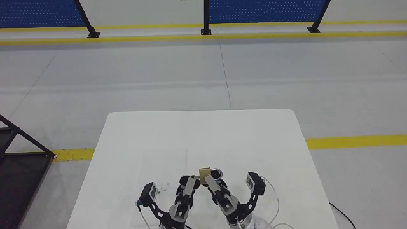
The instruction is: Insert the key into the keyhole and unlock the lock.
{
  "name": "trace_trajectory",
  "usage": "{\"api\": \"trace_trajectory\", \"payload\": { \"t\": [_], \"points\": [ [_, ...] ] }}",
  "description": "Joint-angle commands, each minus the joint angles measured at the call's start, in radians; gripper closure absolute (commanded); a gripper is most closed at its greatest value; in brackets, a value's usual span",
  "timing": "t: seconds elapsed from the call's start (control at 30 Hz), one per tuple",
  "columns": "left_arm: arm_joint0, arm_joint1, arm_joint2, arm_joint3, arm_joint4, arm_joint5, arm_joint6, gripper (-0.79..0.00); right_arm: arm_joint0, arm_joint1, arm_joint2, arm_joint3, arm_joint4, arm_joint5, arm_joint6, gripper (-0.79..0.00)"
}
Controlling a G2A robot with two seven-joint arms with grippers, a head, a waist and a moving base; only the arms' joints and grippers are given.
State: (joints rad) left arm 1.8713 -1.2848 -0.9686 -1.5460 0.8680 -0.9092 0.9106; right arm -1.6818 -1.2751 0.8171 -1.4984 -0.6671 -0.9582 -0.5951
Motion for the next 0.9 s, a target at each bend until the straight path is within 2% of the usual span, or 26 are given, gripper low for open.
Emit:
{"api": "trace_trajectory", "payload": {
  "t": [0.0,0.3,0.43,0.53,0.67,0.73,0.87],
  "points": [
    [0.003,0.000,-0.003,-0.003,0.003,-0.001,-0.001,-0.354,-0.003,0.000,0.004,-0.002,-0.001,-0.001,0.002,0.000],
    [0.014,0.001,-0.032,-0.016,-0.002,-0.006,-0.005,-0.366,-0.014,-0.001,0.026,-0.006,0.002,-0.014,0.009,0.000],
    [0.026,0.010,-0.072,-0.023,-0.006,-0.040,-0.040,-0.296,-0.017,0.001,0.042,-0.005,0.015,-0.018,0.031,0.000],
    [0.039,0.017,-0.101,-0.027,-0.013,-0.079,-0.079,-0.283,-0.018,0.003,0.051,-0.007,0.032,-0.023,0.056,0.000],
    [0.044,0.027,-0.113,-0.026,-0.015,-0.103,-0.119,-0.289,-0.020,0.007,0.057,-0.007,0.060,-0.021,0.106,0.000],
    [0.044,0.031,-0.113,-0.026,-0.014,-0.103,-0.127,-0.332,-0.019,0.008,0.058,-0.008,0.081,-0.021,0.134,0.000],
    [0.041,0.036,-0.109,-0.020,-0.011,-0.103,-0.141,-0.308,-0.021,0.010,0.066,-0.018,0.097,0.000,0.164,0.000]
  ]
}}
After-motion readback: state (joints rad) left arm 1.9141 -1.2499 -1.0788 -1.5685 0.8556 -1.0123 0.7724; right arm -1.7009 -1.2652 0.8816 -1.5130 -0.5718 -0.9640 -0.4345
